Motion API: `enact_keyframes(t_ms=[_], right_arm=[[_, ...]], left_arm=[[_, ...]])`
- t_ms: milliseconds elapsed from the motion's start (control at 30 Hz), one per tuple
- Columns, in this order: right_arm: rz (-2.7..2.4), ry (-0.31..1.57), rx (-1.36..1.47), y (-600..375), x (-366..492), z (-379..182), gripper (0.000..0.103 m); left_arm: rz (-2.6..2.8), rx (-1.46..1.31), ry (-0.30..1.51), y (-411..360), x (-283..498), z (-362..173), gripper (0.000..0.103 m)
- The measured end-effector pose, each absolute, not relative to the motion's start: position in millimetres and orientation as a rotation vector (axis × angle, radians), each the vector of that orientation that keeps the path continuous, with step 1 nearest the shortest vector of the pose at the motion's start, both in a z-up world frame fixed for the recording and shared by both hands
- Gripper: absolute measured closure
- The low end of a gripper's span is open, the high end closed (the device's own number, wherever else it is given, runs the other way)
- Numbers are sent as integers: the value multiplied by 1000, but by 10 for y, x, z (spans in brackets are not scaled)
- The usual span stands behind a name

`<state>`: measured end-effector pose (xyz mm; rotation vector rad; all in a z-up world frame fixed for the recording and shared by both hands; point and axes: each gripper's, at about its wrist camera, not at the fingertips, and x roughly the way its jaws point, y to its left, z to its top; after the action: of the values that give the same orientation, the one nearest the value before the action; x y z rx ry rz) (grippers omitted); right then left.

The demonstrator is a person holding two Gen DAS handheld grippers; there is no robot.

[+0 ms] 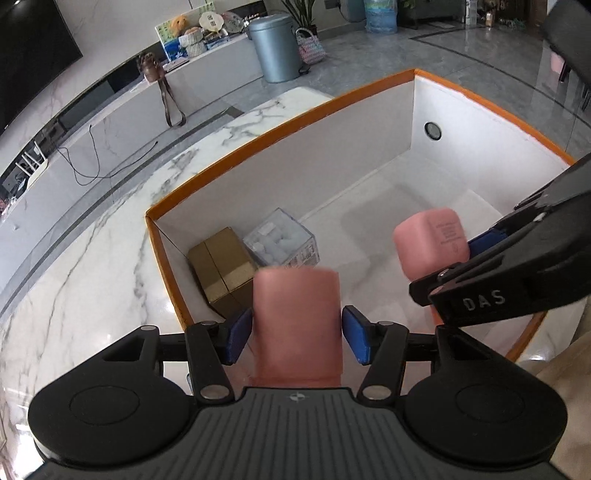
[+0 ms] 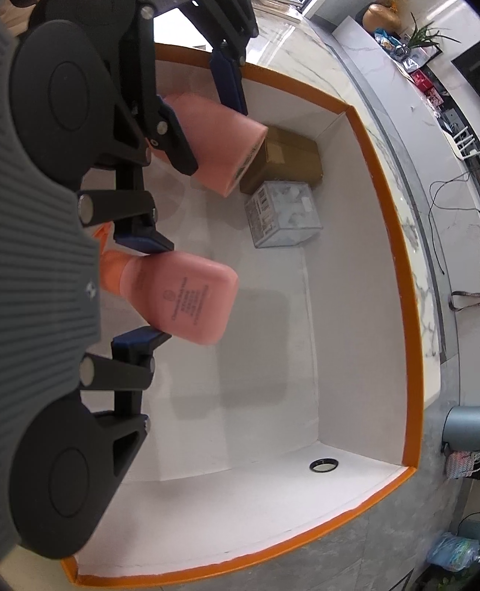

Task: Organize rigid objects
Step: 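Carry the pink cup and pink bottle over the orange box with both tools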

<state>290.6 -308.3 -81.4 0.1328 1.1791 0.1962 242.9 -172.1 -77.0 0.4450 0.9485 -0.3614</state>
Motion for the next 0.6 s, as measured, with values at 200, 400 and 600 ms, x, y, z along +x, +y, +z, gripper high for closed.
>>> enact_keyframes(t_ms=[200, 400, 600], right_arm=[[188, 1191, 130, -3042, 2890, -831, 60], [188, 1205, 106, -2980, 2882, -833, 60], [200, 1212, 75, -2831, 2911, -827, 60]], left_arm=[[-382, 351, 923, -1558, 2381, -615, 30], [-393, 171, 890, -1242, 2339, -369, 32], [-339, 26, 885, -961, 2395, -227, 33]])
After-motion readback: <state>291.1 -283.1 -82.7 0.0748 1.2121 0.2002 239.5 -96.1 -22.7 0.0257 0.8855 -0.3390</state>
